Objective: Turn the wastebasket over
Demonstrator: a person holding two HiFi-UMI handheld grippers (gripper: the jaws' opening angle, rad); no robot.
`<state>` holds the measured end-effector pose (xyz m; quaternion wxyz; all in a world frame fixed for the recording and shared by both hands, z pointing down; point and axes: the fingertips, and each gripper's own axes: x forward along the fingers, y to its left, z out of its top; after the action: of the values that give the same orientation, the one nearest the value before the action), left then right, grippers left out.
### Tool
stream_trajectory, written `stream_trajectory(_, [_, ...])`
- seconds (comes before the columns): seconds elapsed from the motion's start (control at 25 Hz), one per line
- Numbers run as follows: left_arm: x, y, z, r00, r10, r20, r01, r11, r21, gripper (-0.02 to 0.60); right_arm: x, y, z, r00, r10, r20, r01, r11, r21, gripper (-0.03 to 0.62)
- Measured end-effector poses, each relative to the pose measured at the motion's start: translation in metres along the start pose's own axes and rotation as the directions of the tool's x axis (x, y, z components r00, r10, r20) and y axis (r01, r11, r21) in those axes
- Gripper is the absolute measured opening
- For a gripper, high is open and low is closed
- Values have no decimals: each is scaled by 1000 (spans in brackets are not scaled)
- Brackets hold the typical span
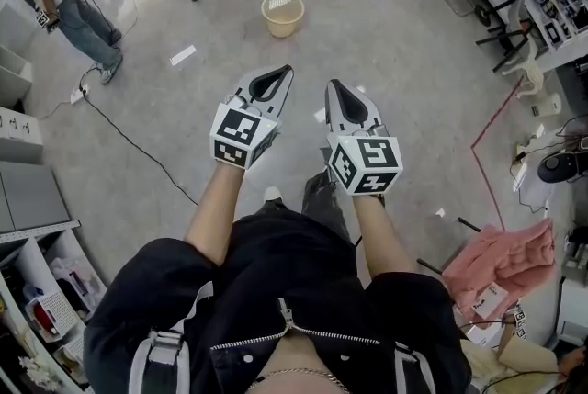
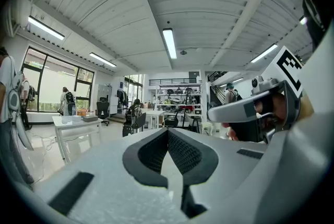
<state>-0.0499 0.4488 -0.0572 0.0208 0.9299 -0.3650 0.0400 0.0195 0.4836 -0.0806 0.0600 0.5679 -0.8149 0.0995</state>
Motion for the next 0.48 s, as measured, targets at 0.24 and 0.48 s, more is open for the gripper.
stream_trajectory(0.24, [0, -8, -3, 1000, -2, -3, 2, 1000, 4, 5, -6, -2, -4, 1000, 3, 1, -3, 1000, 1, 11])
stream_trajectory(0.48, [0, -10, -2, 1000, 3, -2, -3, 1000, 7, 5, -9, -5, -6, 1000, 3, 5, -3, 1000, 14, 11])
